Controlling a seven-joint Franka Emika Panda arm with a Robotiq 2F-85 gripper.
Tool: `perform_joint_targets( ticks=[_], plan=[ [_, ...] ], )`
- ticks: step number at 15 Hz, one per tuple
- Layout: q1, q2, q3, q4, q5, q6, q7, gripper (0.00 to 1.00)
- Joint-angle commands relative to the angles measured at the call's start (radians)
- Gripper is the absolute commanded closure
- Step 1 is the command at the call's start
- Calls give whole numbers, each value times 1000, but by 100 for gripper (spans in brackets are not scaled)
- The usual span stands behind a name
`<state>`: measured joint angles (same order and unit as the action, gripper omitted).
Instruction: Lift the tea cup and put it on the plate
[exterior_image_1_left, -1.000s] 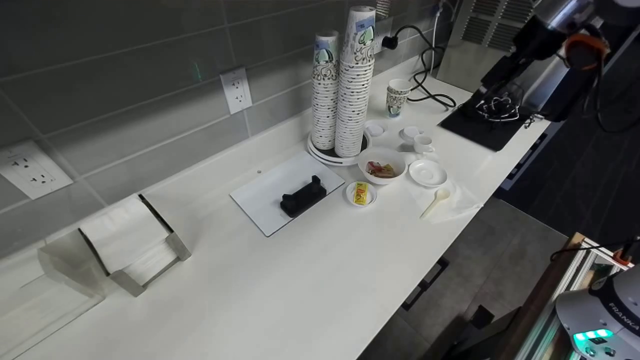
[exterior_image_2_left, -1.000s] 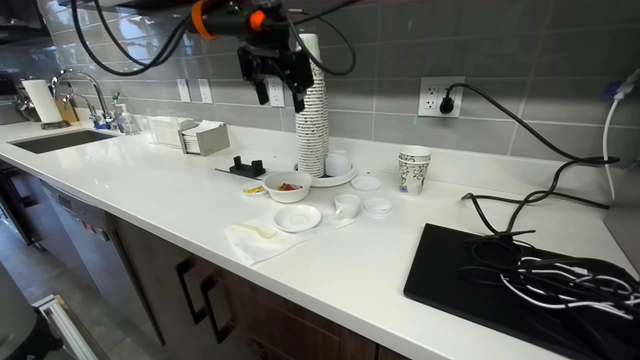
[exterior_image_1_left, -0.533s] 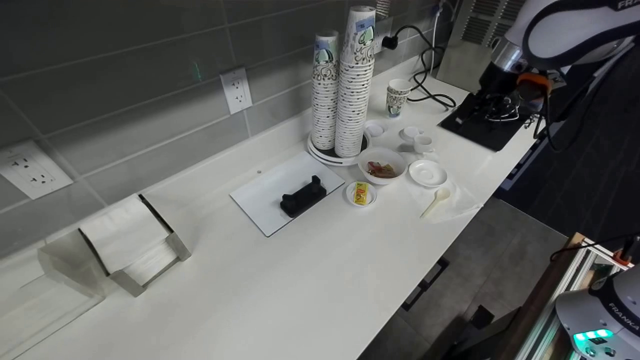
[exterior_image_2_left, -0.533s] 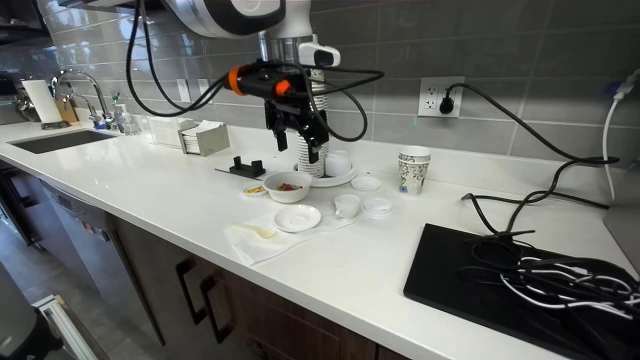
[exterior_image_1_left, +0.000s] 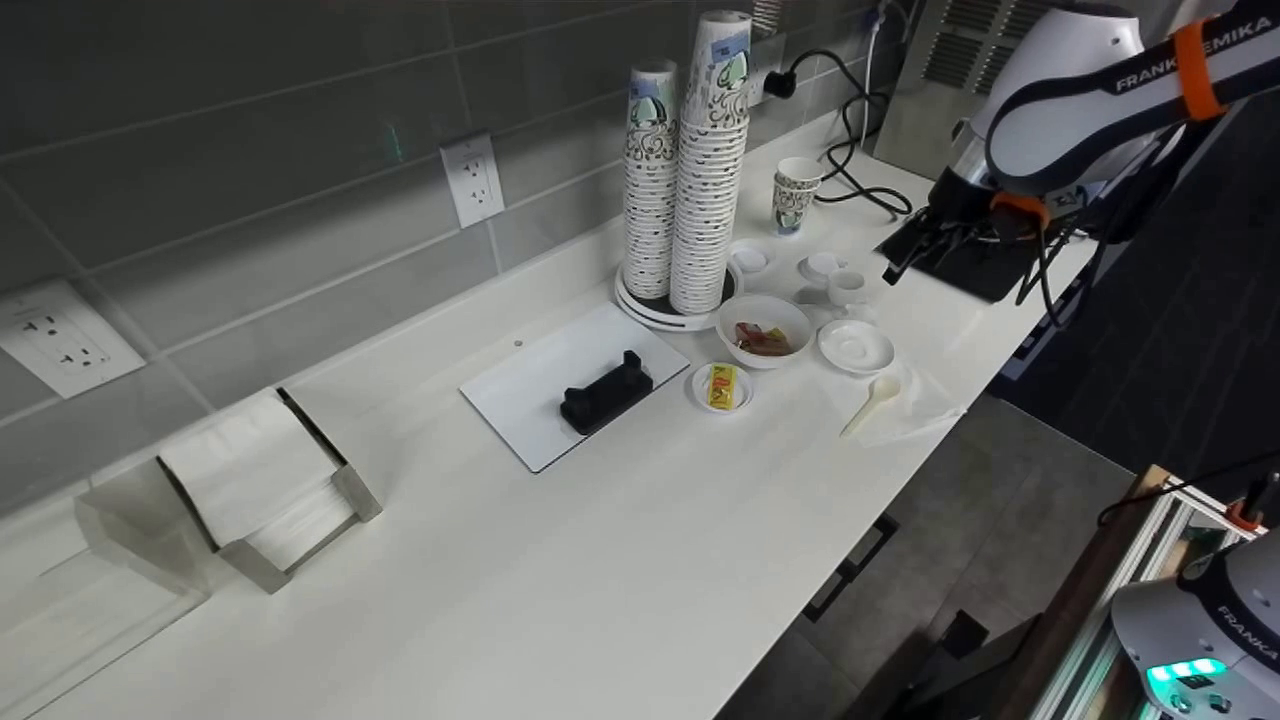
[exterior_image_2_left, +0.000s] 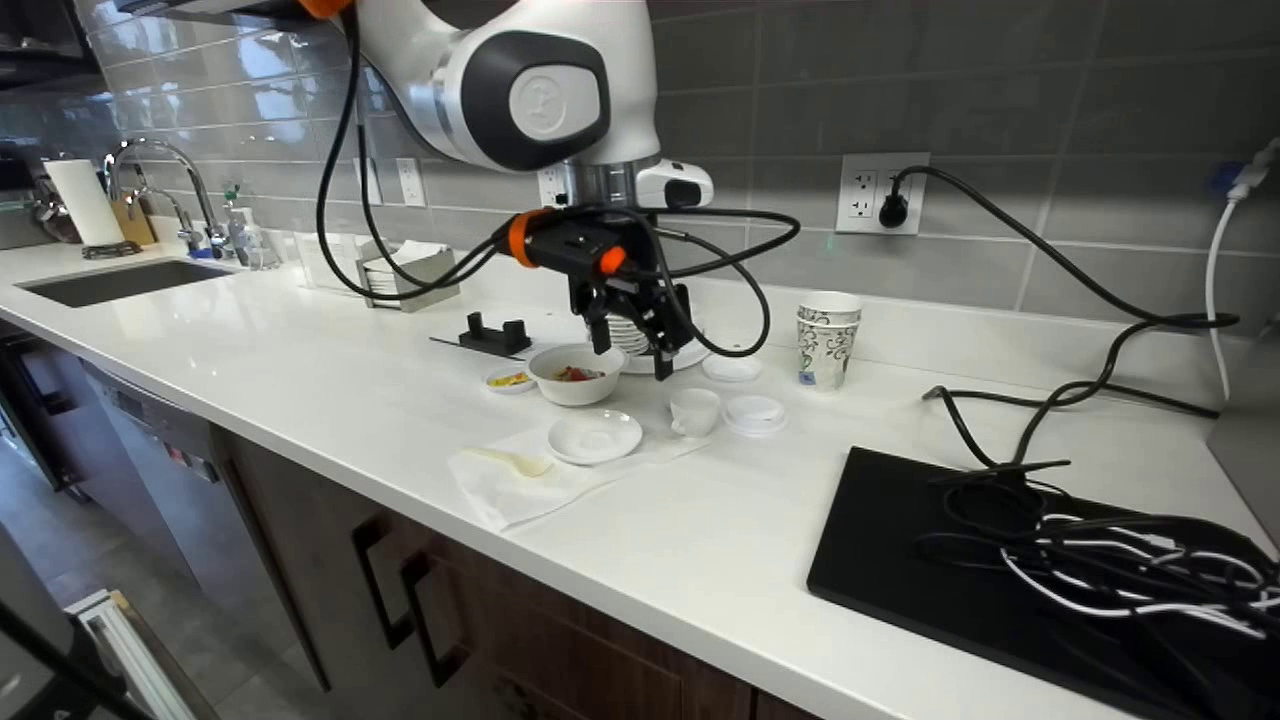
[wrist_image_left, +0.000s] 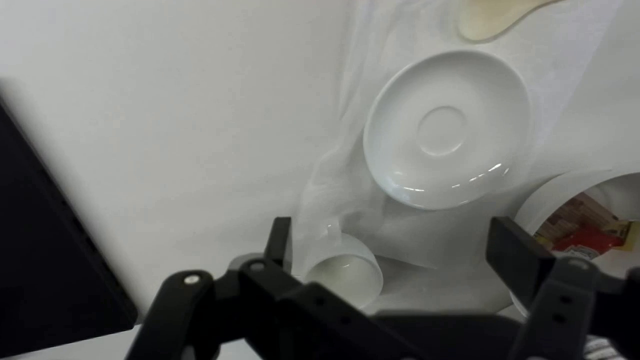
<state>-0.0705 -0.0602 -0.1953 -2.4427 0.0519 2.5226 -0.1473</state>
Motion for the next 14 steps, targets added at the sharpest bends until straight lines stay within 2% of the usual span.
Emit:
perform_joint_targets(
  ticks=[1, 5, 6, 14],
  plan=[
    [-21, 9, 21, 5, 2, 0, -3, 0],
    [-21, 14, 21, 15, 3, 0, -5, 0],
    [-23, 37, 24, 14, -28, 42, 2, 0],
    [-35, 165, 37, 32, 6, 177, -106, 0]
  ],
)
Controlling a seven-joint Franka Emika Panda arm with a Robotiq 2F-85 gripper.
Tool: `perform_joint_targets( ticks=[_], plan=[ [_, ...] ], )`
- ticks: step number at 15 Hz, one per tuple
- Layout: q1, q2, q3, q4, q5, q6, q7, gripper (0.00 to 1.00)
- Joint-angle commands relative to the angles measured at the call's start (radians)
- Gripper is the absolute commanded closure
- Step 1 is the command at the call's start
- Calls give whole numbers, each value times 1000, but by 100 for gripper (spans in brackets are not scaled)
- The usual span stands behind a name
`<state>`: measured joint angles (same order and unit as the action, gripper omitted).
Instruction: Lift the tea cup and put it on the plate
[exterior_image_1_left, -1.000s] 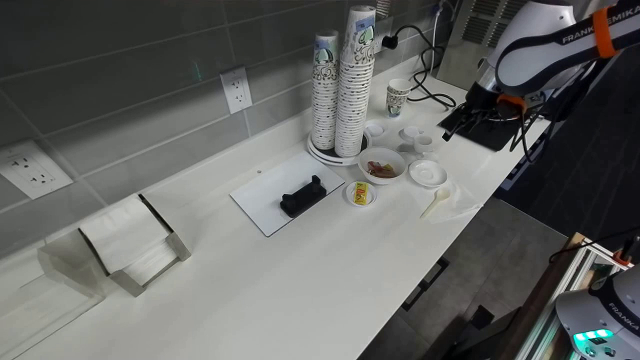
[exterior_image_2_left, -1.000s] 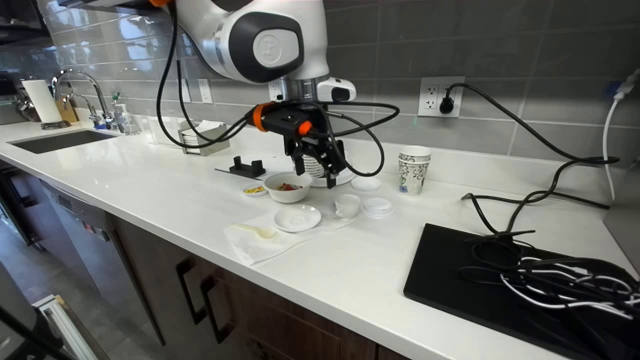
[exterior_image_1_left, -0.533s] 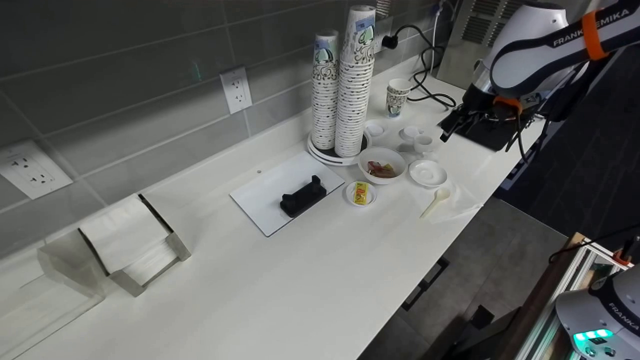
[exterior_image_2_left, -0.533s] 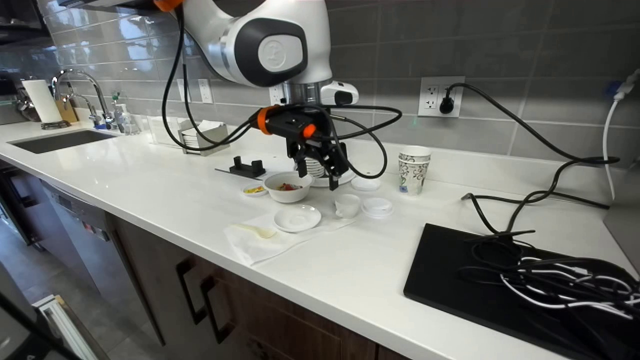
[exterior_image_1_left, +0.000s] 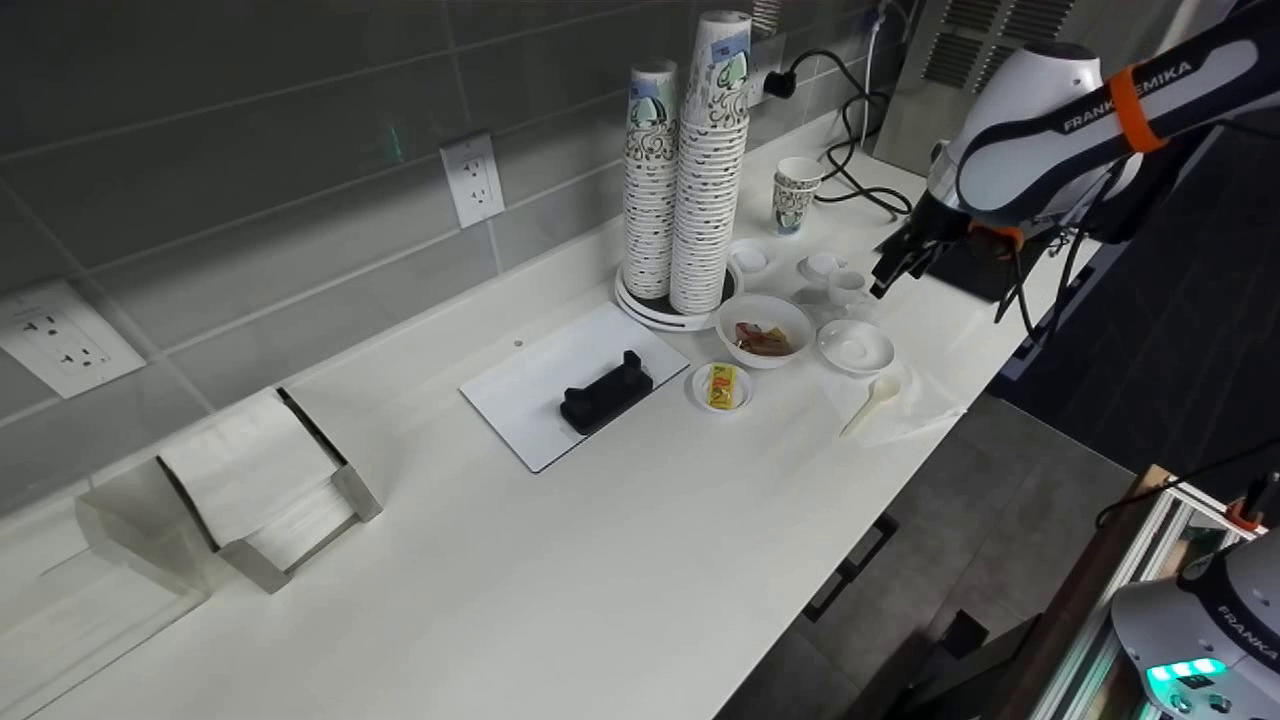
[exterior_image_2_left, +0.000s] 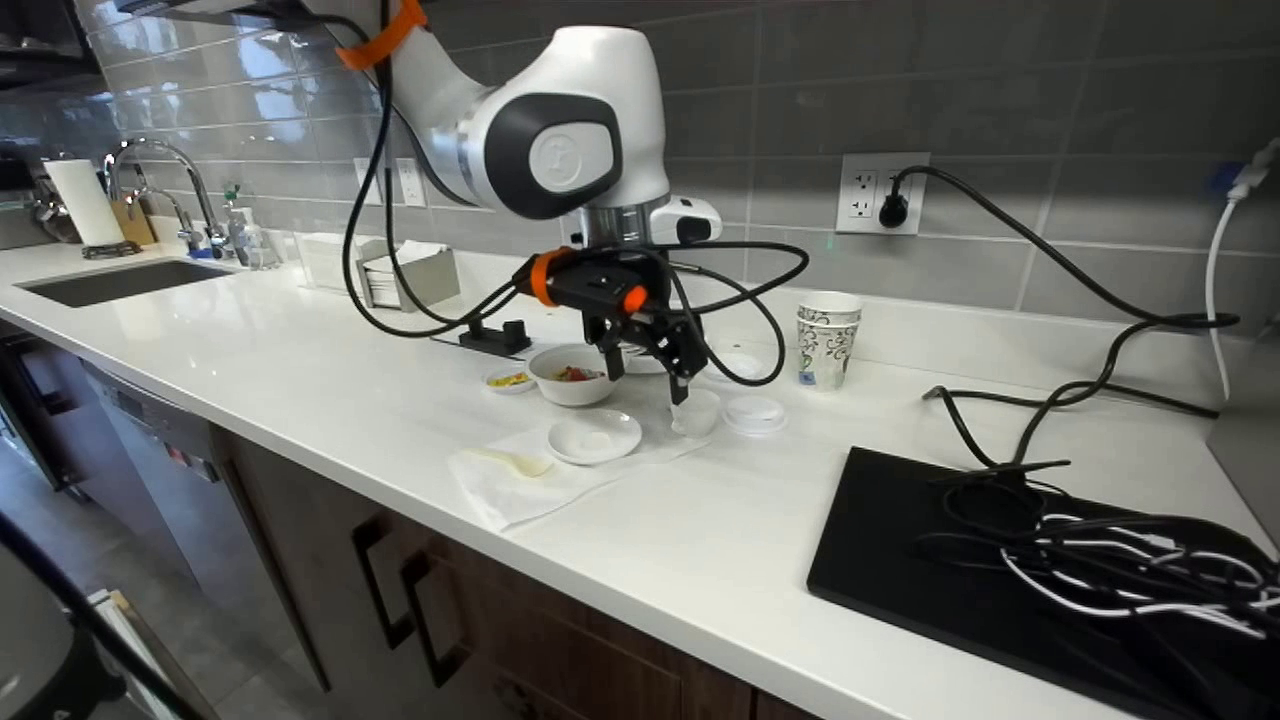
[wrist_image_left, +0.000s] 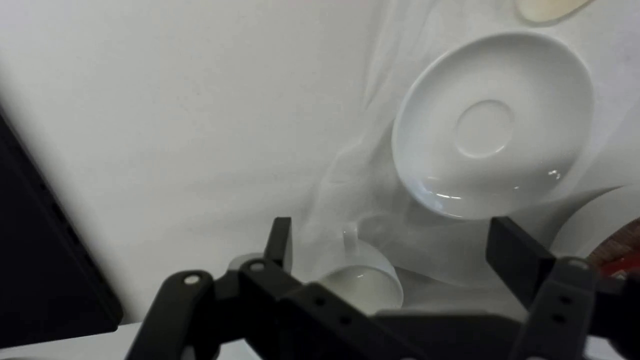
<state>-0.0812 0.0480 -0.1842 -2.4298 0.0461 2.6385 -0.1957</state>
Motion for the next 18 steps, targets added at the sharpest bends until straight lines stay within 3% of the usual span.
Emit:
perform_joint_targets(
  ticks=[1, 5, 9, 13, 18],
  plan=[
    [-28, 74, 34, 21, 30, 98, -92, 0],
    [-60, 131, 81, 33, 87, 186, -187, 0],
    [-98, 167, 118, 54, 96, 187, -212, 0],
    [-136, 190, 147, 78, 104, 178, -234, 41],
    [-161, 209, 163, 98, 98, 171, -234, 63]
  ],
)
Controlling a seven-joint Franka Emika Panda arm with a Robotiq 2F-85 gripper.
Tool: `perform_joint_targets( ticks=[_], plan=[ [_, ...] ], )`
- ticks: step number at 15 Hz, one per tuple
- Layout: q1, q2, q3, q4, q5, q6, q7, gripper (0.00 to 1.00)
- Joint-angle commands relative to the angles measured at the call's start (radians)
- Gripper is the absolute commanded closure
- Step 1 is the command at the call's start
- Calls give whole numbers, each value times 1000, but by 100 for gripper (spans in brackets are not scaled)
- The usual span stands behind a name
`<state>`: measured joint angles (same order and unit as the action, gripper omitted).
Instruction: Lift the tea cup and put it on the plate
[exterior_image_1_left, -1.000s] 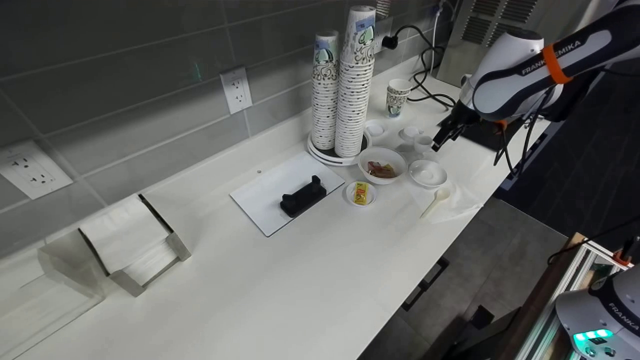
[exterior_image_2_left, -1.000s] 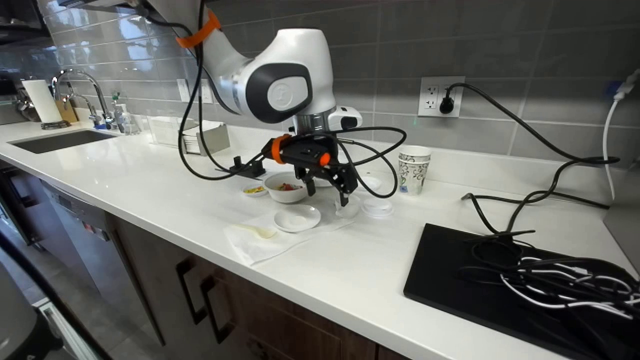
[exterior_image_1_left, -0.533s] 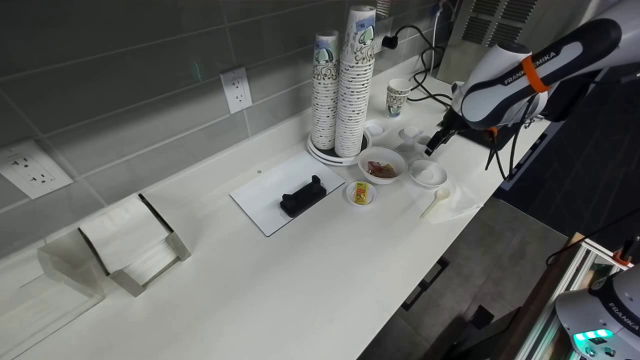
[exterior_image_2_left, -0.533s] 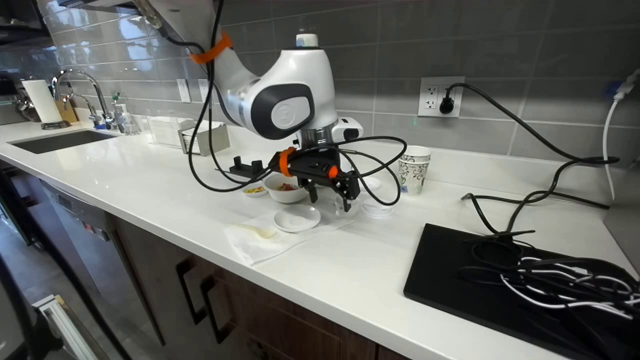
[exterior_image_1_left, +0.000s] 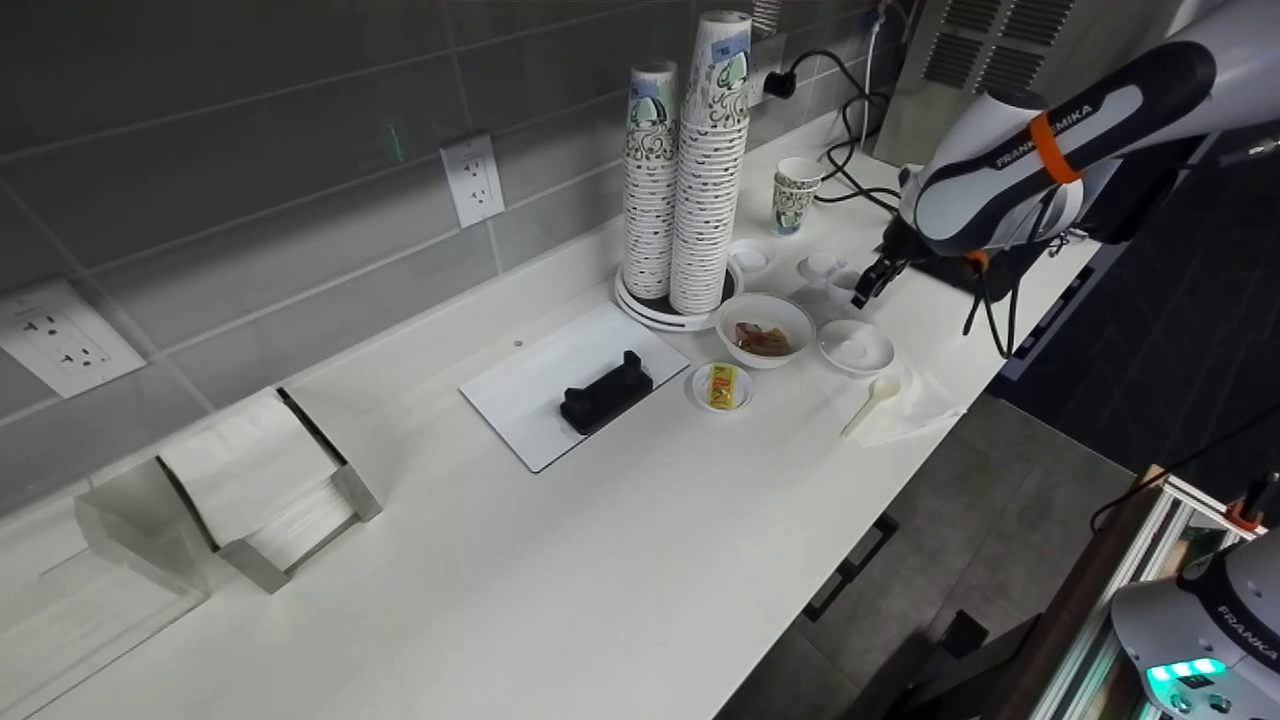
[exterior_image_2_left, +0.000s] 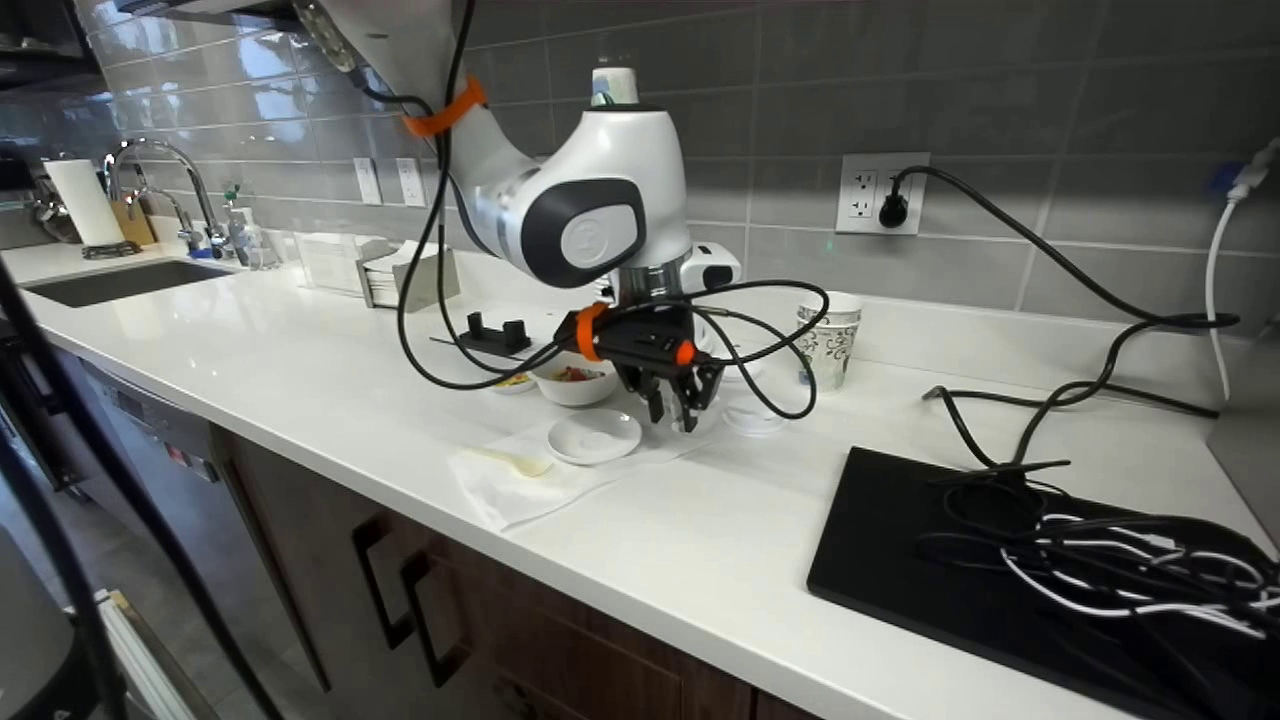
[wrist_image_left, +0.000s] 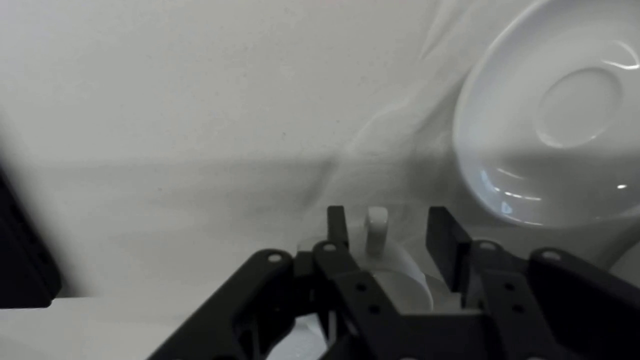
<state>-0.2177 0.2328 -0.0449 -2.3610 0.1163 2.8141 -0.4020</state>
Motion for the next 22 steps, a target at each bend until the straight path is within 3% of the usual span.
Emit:
perform_joint_targets(
  ticks=[1, 2, 4, 8, 11, 13, 22],
  plan=[
    [-26, 27, 25, 32, 25, -5, -25, 65],
    [-27, 29, 24, 35, 21, -4, -22, 67],
    [-29, 37, 25, 41, 19, -5, -18, 62],
    [-35, 45, 27, 48, 18, -8, -18, 70],
    [-35, 48, 31, 48, 20, -10, -19, 83],
    [-33, 49, 33, 47, 16, -10, -19, 98],
    [-13, -44, 20, -28, -9, 10, 14, 97]
  ],
)
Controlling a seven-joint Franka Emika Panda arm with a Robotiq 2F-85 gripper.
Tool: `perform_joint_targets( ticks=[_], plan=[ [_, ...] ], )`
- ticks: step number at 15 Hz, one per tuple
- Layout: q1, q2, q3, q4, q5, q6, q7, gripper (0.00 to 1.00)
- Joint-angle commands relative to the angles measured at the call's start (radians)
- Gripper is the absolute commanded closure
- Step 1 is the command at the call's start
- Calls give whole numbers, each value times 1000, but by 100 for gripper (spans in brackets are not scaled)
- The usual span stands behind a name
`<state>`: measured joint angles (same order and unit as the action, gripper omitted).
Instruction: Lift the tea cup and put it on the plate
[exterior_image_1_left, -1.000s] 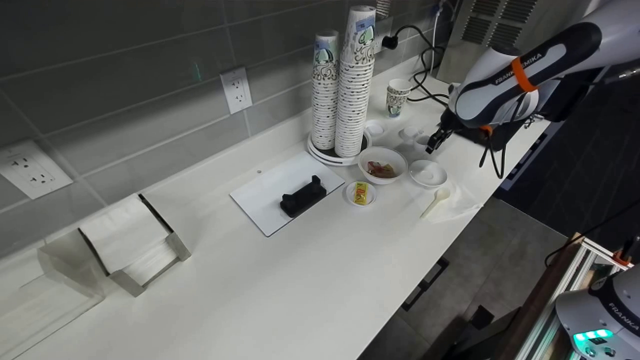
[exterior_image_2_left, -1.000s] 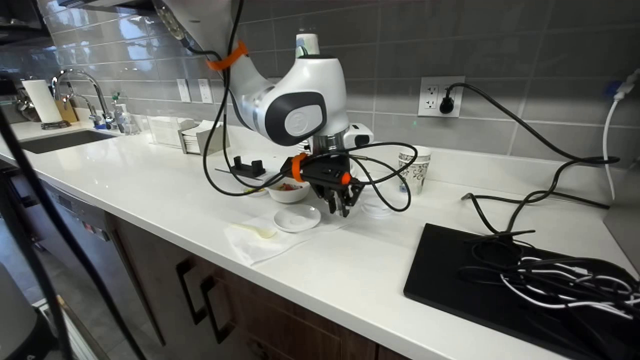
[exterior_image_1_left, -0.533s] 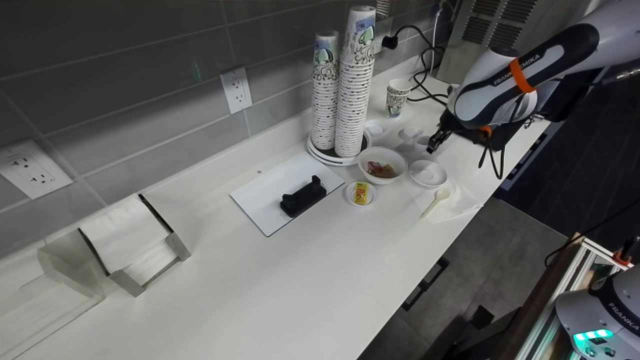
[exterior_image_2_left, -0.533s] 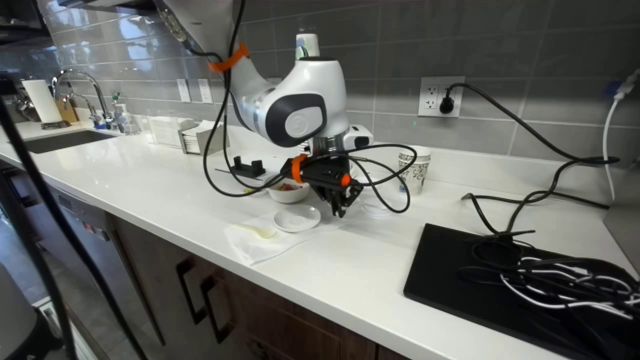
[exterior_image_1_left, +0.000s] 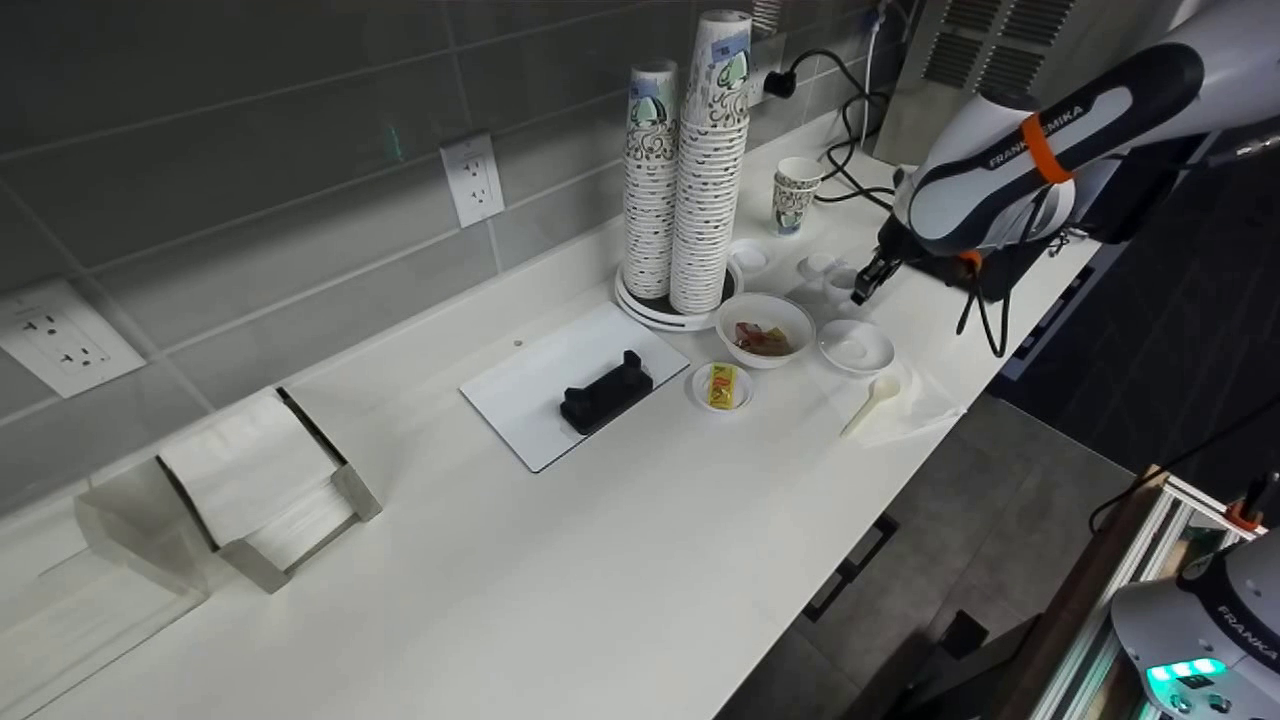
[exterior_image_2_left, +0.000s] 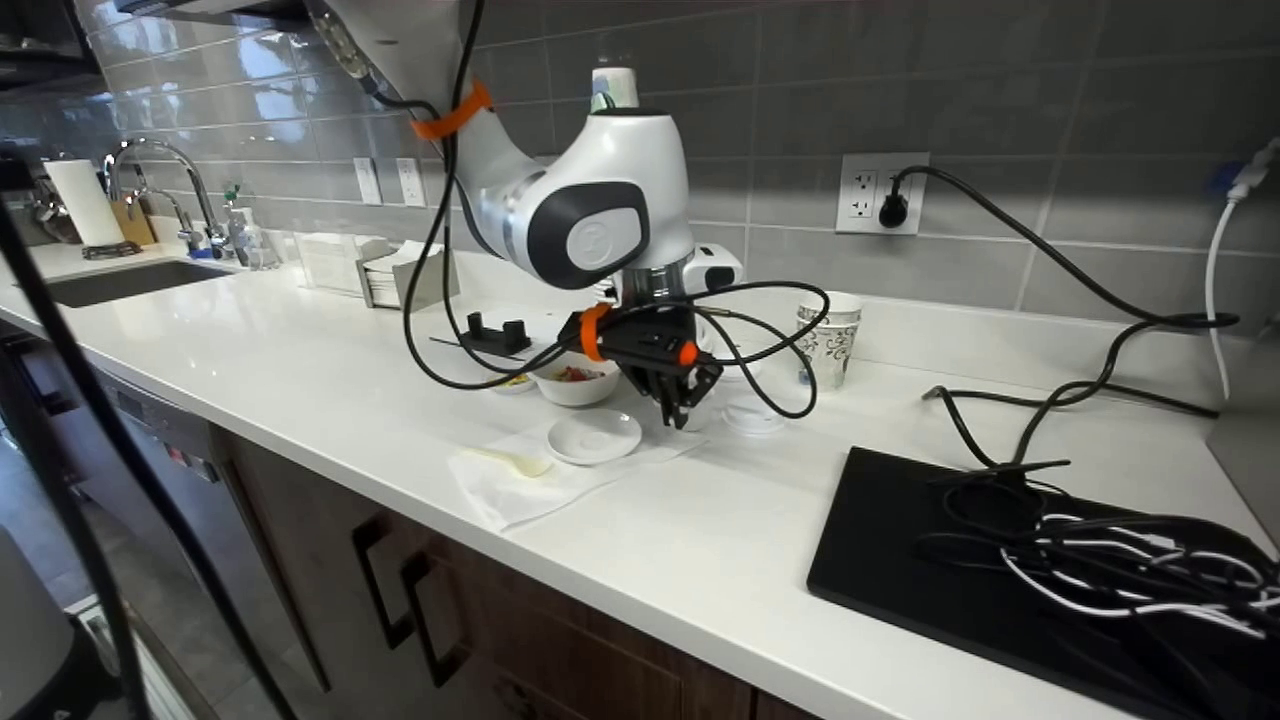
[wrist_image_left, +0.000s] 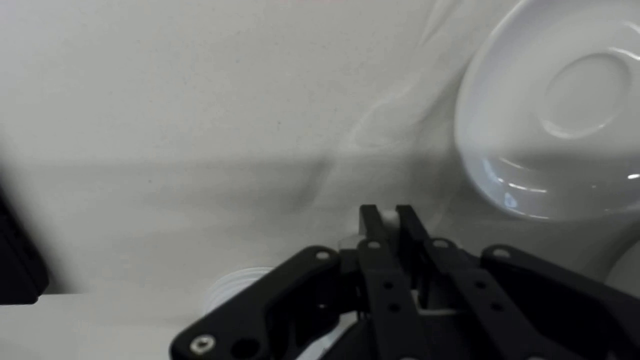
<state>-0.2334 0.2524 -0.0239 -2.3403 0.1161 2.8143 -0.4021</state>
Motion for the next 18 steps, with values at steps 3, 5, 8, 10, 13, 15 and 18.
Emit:
perform_joint_targets(
  ticks=[3, 5, 8, 10, 13, 15, 18],
  plan=[
    [20, -119, -17, -98, -28, -17, 52, 97],
    [27, -168, -17, -146, -29, -20, 50, 97],
    [49, -229, -28, -214, -50, 14, 69, 97],
    [63, -273, -31, -259, -61, 27, 75, 97],
    [85, -326, -34, -307, -83, 9, 62, 97],
    [103, -347, -33, -330, -74, 5, 29, 97],
    [134, -353, -38, -340, -57, 0, -10, 97]
  ],
)
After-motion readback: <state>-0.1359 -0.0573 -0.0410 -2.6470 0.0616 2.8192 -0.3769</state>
